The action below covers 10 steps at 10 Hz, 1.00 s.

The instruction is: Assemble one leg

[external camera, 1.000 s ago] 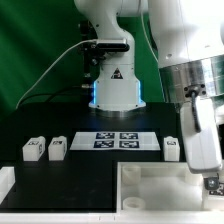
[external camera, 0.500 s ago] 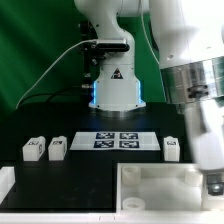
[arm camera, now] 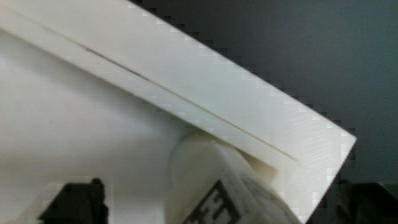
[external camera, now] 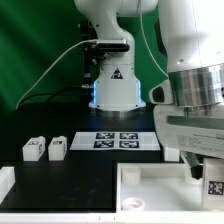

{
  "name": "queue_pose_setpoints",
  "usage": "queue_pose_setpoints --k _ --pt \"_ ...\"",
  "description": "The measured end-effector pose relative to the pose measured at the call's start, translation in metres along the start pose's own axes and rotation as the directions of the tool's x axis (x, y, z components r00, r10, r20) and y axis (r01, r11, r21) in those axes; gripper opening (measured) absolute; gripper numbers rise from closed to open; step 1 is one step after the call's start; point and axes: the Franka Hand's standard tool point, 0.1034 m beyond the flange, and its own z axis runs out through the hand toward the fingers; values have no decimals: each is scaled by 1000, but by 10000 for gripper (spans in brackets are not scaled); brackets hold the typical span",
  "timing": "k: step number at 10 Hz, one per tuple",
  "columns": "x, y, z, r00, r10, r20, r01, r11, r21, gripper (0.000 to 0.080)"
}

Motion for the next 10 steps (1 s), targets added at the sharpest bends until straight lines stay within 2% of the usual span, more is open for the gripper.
queue_pose_setpoints --k 1,2,3,4,5,6,7,8,9,10 --pt "0 0 0 994 -109 -1 109 994 -4 649" --pt "-3 -3 -2 962 -271 16 272 961 -48 649" --pt "-1 -10 -6 874 -485 22 485 872 -67 649" --pt "2 -9 -6 814 -581 27 581 811 -65 649" --pt "1 -8 -5 869 -494 24 495 867 -63 649" --pt "1 -8 -5 863 -505 24 506 860 -64 553" --pt "2 -8 -5 873 -487 24 487 871 -64 553" --pt "5 -3 -5 924 -382 19 382 921 -74 378" --pt "7 -1 -5 952 -304 10 304 949 -83 333" --pt "11 3 -6 969 -246 4 245 965 -94 333"
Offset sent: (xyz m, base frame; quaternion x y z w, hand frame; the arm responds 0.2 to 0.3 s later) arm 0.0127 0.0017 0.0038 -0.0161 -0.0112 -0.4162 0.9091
